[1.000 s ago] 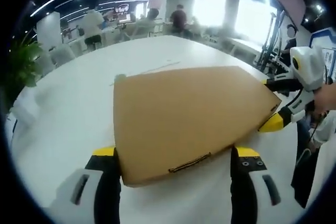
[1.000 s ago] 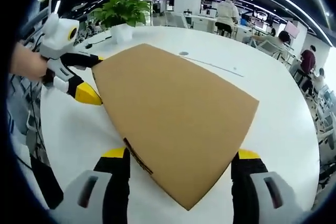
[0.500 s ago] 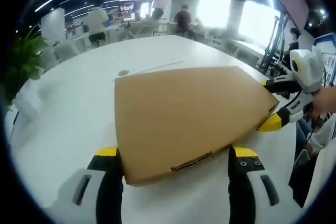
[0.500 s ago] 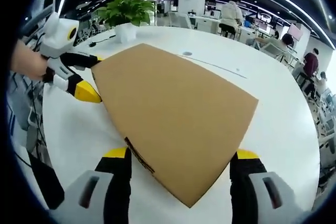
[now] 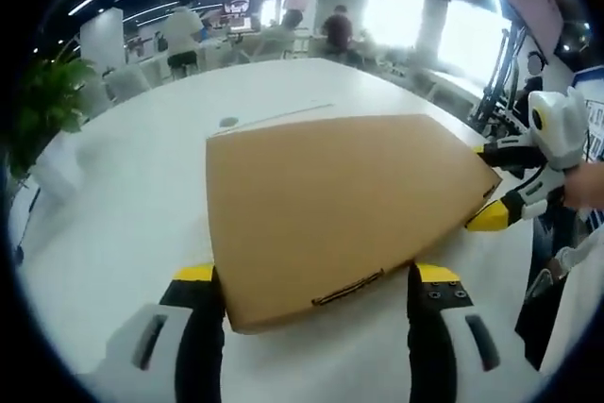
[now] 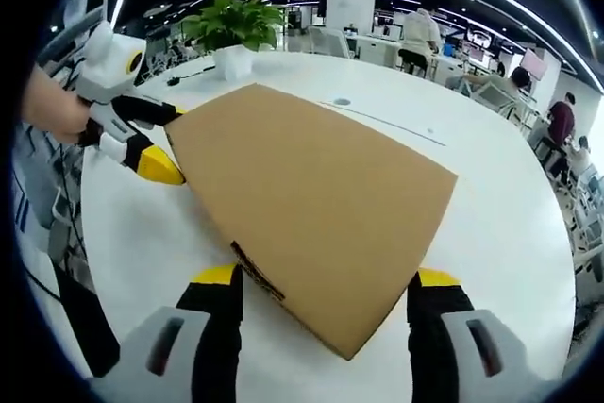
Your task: Operate the shoe box by opening the lid, removing the specified soft item, and placing it in the target area until the item is outside and the box remains undamaged.
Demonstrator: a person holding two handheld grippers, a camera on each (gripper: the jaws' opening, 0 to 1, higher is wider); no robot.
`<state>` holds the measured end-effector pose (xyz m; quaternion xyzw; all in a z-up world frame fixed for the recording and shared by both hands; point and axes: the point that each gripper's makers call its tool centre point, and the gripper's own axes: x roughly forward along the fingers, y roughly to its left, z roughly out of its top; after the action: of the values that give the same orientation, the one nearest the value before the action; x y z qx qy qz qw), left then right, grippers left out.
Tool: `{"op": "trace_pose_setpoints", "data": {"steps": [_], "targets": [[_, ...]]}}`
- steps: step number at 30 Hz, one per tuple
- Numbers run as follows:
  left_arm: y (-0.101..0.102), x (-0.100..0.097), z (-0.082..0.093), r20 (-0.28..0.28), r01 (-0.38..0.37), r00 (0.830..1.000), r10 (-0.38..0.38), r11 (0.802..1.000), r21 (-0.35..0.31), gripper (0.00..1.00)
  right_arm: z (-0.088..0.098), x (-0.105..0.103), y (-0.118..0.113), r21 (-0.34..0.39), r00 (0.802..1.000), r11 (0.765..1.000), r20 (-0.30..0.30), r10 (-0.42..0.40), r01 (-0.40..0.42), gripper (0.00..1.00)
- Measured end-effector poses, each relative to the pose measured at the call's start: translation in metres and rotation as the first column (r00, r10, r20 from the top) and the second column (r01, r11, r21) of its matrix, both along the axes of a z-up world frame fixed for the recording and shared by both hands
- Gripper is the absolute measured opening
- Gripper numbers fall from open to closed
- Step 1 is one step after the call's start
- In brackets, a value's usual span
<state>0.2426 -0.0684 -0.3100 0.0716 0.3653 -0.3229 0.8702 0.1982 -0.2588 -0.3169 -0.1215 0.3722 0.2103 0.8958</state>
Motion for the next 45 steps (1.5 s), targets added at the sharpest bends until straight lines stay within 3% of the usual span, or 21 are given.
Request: {"op": "trace_pose_setpoints", "data": {"steps": [15, 45], "targets": [[0.008, -0.024, 0.002, 0.029, -0.057, 0.998, 0.058, 0.997, -0.047, 0.77, 0.001, -0.011, 0.004, 0.005, 0.998, 0.998, 0.012, 0.056, -0.056, 0.7], [0.018, -0.05, 0.002, 0.017, -0.091, 0.996, 0.092, 0.995, -0.049, 0.75, 0.001, -0.034, 0.01, 0.012, 0.999, 0.999, 0.033, 0.042, -0.043, 0.67]]}}
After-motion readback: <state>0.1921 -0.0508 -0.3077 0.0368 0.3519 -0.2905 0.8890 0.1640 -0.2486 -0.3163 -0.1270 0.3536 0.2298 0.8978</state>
